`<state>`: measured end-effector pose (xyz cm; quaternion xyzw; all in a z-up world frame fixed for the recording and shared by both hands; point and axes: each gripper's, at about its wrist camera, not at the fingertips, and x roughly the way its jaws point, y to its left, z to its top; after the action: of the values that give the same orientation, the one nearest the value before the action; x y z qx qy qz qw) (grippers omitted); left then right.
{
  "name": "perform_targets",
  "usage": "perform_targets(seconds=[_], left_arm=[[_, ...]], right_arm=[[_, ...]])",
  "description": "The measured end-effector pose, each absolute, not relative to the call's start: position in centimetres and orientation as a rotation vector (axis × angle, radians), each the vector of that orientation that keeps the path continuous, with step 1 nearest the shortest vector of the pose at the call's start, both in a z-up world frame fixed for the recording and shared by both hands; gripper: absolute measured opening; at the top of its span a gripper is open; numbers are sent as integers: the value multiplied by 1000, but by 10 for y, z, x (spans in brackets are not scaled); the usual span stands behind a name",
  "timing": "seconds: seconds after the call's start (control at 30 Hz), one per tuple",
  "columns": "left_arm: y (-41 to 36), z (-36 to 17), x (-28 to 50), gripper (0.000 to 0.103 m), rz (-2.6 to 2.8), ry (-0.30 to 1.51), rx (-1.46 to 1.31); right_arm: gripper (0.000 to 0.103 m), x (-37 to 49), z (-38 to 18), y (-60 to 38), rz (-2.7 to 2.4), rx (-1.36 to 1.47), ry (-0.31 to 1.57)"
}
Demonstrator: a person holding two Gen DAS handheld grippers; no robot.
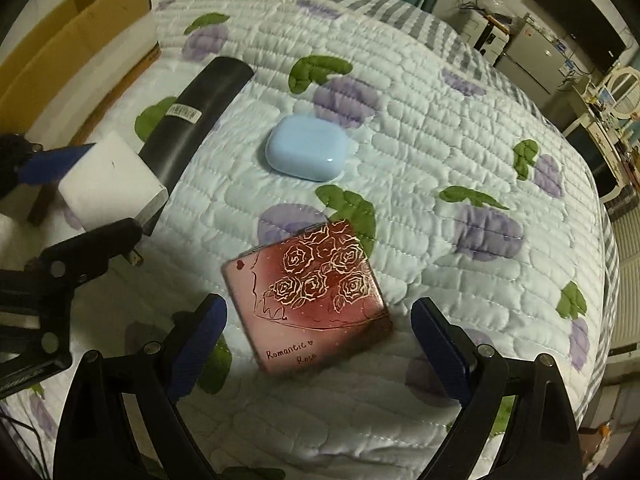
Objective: Organize rigid objects
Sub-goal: 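Grasp the pink 'Romantic Rose' case with the right tool, then lift the white cube box toward the box with the left tool while the right tool carries the pink case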
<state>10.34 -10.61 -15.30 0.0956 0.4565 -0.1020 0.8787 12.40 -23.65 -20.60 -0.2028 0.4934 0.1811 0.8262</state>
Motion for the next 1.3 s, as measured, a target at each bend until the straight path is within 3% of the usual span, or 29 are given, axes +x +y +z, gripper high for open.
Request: perform_targets(seconds=[0.17,0.27,0.47,0.5,0.53,0.57,0.87,0.9,0.97,1.0,1.03,1.3], left_arm=[[-107,-152,102,57,-203,948,195],[-107,-150,100,57,-198,944,196],[-108,-143,96,56,-207,927,191],[-109,-140,94,53,-208,923,191],[-108,-138,93,20,-195,907,199],[-108,-134,93,8,-214,902,194],[-106,-148,90,5,-245,972,208],[-106,-149,89,8,-248,971,211],[-106,-148,87,21,-234,965,236],[-106,-148,86,52,-203,959,255],[-105,-148,84,68,-170,963,262],[-80,-187,94,68,-131,1109,95]], right_arm=[[92,133,-215,-232,396,-436,1089],[83,133,-215,-233,410,-424,1092],[76,118,-198,-242,361,-429,1000],[75,116,-193,-246,358,-413,983],[75,115,-189,-251,348,-392,971],[74,114,-186,-255,338,-380,965],[72,112,-182,-253,301,-395,970],[72,111,-183,-251,298,-407,972],[72,110,-186,-251,299,-409,973],[72,111,-186,-253,300,-406,973],[72,112,-185,-254,299,-403,972],[72,107,-184,-254,309,-395,967]])
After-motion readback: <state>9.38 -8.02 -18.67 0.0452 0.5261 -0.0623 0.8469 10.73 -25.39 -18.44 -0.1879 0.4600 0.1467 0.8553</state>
